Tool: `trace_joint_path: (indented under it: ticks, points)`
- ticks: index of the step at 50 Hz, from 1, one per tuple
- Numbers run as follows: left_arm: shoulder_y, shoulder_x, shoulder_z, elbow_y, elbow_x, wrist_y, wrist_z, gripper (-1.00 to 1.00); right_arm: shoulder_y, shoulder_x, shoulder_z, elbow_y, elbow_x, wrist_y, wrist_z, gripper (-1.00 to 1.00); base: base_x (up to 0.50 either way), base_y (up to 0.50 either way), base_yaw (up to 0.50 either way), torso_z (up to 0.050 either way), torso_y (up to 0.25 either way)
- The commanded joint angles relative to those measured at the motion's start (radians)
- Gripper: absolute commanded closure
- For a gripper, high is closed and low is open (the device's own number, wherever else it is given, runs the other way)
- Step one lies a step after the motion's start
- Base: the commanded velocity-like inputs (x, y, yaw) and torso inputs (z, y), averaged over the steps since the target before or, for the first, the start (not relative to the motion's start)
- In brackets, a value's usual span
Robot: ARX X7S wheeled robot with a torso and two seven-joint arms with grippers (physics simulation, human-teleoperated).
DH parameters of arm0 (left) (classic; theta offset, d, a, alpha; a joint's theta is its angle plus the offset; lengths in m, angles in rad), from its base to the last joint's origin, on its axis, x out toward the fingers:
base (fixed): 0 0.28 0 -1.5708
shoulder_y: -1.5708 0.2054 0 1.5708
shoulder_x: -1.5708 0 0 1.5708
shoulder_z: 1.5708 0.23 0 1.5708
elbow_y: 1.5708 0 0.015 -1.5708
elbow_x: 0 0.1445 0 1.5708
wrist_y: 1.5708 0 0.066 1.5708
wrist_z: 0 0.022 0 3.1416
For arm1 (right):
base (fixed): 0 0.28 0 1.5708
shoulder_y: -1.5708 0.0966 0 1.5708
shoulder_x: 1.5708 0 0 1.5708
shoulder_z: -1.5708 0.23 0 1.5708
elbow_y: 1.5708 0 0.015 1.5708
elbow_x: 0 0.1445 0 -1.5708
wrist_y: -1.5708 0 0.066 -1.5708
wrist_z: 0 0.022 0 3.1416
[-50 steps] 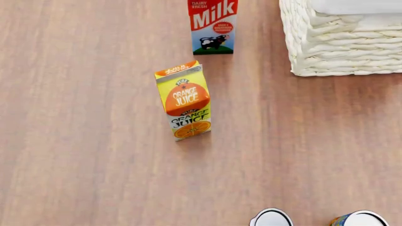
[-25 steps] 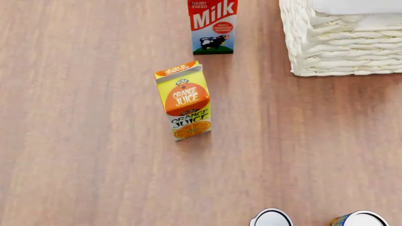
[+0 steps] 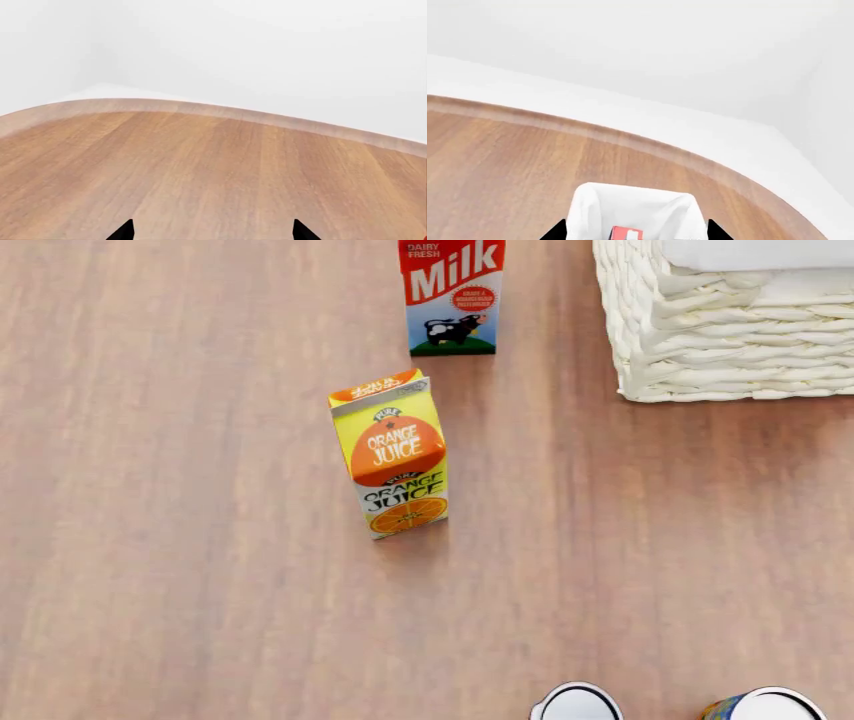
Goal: Pick up the cream cheese box and the butter, and put them in the basket.
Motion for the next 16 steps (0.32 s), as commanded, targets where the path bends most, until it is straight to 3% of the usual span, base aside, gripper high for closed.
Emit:
trace_joint_path:
  ticks: [1,9,14,16]
  points:
    - [0.001,-0.001,0.001,-0.002,-0.003,0.001,-0.001,-1.0,-0.018,0.047,0.101,-0.131,0.176,0.095,0.16,-1.0,0.0,0.0,0.0,0.0,0.0]
    - [-0.004,-0.002,0.012,-0.001,-0.002,0.0,-0.004,-1.0,-0.032,0.068,0.149,-0.196,0.351,0.127,0.309,-1.0,0.0,0.0,0.0,0.0,0.0]
    - [-0.004,-0.002,0.013,-0.002,-0.002,0.001,-0.005,-1.0,-0.029,0.073,0.141,-0.197,0.36,0.12,0.314,-1.0,0.0,0.0,0.0,0.0,0.0]
    - [0.002,-0.001,0.007,0.0,-0.004,0.002,-0.002,-1.0,-0.009,0.101,0.131,-0.241,0.531,0.119,0.453,-1.0,0.0,0.0,0.0,0.0,0.0]
